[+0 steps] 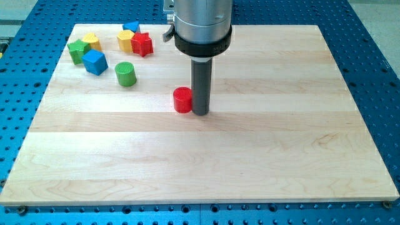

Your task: Place the green and red circle vertically to each other

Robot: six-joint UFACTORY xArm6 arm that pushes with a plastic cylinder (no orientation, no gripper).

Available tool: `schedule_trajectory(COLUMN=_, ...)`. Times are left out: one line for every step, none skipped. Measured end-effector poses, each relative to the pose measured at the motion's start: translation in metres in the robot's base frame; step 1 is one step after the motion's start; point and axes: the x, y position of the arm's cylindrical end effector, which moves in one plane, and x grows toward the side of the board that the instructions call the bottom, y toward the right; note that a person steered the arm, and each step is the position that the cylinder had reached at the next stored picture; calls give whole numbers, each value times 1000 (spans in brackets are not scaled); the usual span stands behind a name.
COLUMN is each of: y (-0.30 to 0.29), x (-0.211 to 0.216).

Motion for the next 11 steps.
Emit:
schedule_trajectory(y=-79, x=-20)
schedule_trajectory(y=-82, x=-43)
schedule_trajectory(y=-130, x=-17)
schedule_trajectory(y=-91, x=-16)
schedule_trajectory(y=-58, x=-83)
schedule_trajectory(y=-107, x=-90)
schedule_trajectory(y=-124, x=-77)
schedule_trajectory(y=-149, x=-53)
schedule_trajectory(y=-159, x=-24)
schedule_trajectory(y=-137, x=-2)
schedule_trajectory(y=-109, x=-16)
